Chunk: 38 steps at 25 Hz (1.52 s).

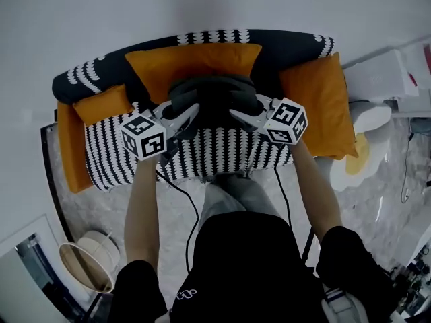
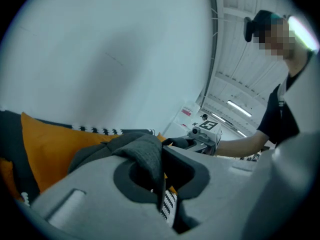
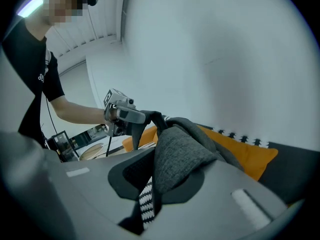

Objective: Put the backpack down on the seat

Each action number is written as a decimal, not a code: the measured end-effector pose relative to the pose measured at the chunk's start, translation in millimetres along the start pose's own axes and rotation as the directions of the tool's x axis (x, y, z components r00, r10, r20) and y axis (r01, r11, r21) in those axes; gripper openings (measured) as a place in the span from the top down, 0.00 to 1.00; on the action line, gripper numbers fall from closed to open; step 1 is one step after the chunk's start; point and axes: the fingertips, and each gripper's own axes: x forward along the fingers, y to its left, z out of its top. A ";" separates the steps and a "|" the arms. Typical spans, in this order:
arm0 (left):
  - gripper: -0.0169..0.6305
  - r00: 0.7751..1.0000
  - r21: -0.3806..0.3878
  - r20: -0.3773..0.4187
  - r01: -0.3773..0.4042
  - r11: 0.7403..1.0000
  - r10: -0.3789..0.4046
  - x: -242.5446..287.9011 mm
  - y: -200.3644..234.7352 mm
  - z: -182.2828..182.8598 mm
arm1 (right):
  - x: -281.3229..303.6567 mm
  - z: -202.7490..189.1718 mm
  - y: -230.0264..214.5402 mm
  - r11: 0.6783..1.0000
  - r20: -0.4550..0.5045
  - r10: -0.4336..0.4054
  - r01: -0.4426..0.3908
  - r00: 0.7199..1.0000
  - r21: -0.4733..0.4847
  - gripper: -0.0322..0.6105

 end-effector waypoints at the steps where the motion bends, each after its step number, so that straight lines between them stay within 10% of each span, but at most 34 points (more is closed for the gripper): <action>1: 0.92 1.000 -0.021 -0.015 -0.009 1.000 0.009 3.2 5.9 -7.6 | 3.9 -8.4 -3.8 1.000 -0.018 0.004 -0.004 1.000 0.019 0.89; 25: 0.92 0.996 -0.205 -0.089 -0.031 0.978 0.013 38.0 60.1 -127.9 | 63.2 -108.1 -41.3 0.956 0.082 0.071 -0.091 0.994 0.281 0.89; 38: 0.88 0.987 -0.234 0.158 0.074 0.969 -0.038 83.1 146.0 -149.5 | 97.0 -129.8 -118.8 0.931 0.329 -0.012 -0.110 0.944 0.349 0.84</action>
